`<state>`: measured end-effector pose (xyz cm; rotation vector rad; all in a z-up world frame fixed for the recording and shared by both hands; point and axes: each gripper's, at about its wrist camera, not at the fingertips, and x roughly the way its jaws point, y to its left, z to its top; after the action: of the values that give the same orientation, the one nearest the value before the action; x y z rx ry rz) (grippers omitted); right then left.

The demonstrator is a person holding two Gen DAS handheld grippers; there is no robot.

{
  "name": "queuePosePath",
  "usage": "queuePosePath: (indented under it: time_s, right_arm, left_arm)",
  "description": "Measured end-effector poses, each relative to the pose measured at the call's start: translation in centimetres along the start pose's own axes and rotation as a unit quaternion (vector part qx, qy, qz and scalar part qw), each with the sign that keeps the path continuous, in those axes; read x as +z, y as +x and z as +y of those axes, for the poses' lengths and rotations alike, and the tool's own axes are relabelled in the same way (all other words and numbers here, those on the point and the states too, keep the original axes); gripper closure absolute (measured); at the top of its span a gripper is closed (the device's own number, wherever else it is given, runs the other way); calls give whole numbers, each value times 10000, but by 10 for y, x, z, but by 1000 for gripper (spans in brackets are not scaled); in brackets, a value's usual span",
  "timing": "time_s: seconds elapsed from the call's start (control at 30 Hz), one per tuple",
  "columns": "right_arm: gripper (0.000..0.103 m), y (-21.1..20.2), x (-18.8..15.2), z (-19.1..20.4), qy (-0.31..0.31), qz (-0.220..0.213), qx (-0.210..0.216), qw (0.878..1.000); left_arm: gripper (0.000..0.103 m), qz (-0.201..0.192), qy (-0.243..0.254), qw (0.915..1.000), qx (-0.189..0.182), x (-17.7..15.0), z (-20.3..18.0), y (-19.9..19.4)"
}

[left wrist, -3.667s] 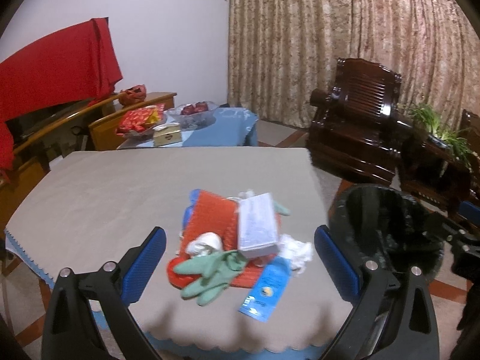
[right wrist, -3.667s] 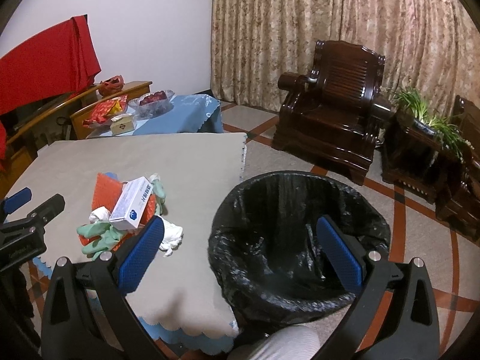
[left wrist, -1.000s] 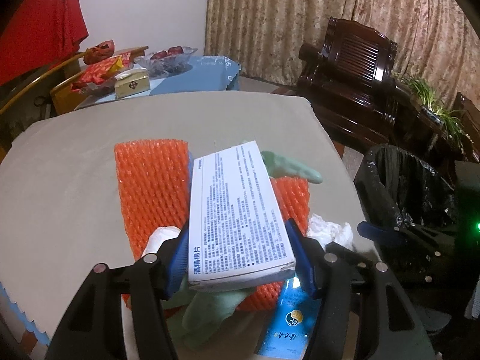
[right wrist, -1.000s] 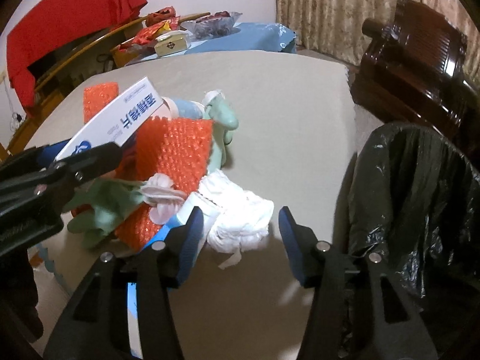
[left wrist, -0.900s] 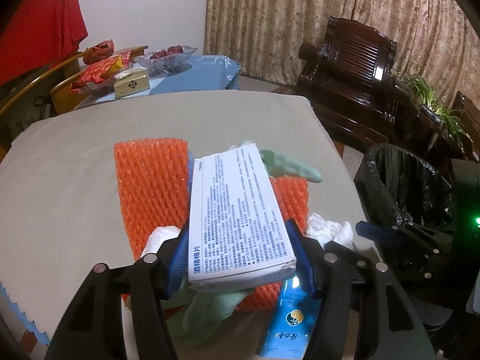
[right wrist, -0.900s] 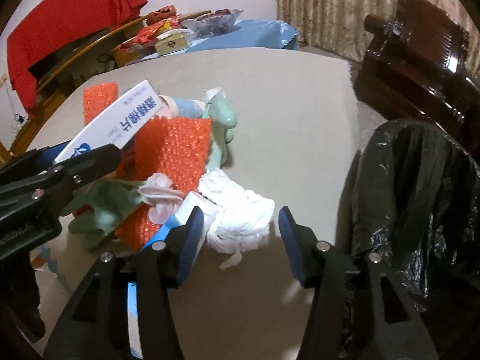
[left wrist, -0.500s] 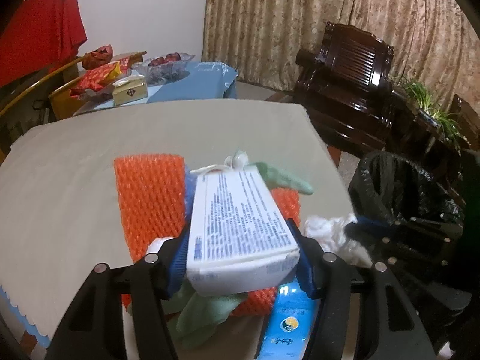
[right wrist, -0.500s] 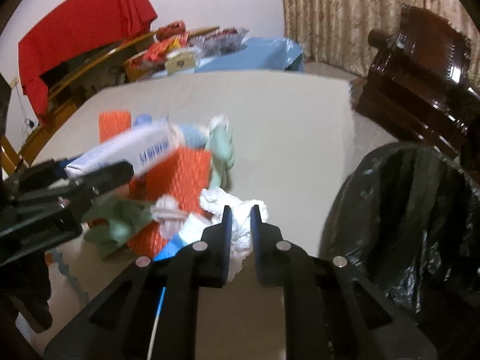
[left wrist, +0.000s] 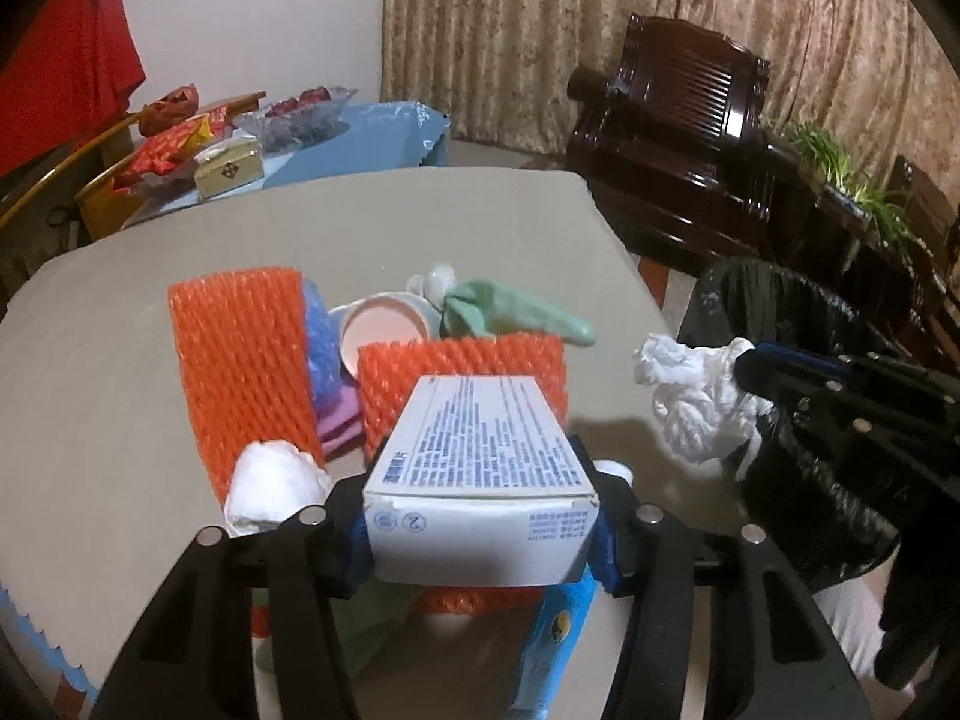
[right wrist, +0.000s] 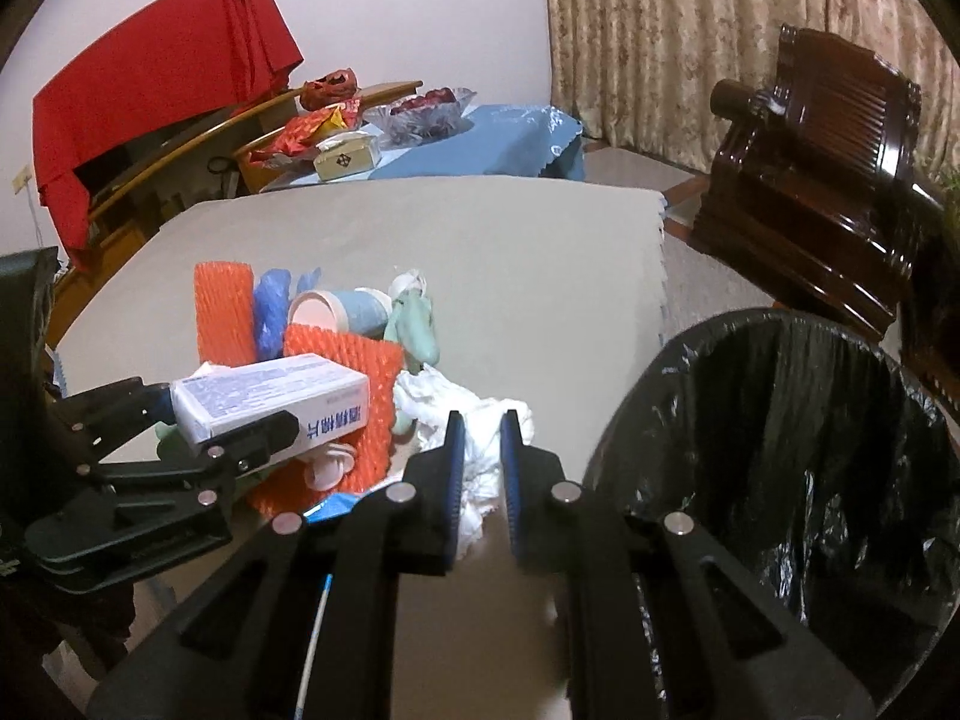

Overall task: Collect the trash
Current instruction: 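Carry the box and tissue over the bin and open both grippers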

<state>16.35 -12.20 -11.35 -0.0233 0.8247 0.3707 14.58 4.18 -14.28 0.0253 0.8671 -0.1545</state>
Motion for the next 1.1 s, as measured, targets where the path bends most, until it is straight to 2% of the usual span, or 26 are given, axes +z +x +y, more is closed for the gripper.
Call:
queuePosePath:
  time_s: [0.17, 0.33, 0.43, 0.77, 1.1]
  right_arm:
    - [91, -11, 5, -7, 88, -173, -15, 9998]
    - [91, -32, 13, -20, 169, -450, -112, 9988]
    - [91, -45, 17, -33, 275, -587, -204, 9977]
    - [91, -95, 7, -103, 710, -834, -1017, 9888]
    - [91, -116, -29, -172, 1245, -697, -1778, 9737]
  left_arm:
    - [49, -155, -68, 9999, -16, 5, -1, -5]
    - [49, -653, -137, 9977, -81, 21, -8, -24]
    - [49, -813, -39, 9966, -148, 33, -21, -31]
    - [49, -912, 445, 9930, -599, 65, -98, -23]
    - [49, -838, 874, 9862, -1131, 75, -185, -5]
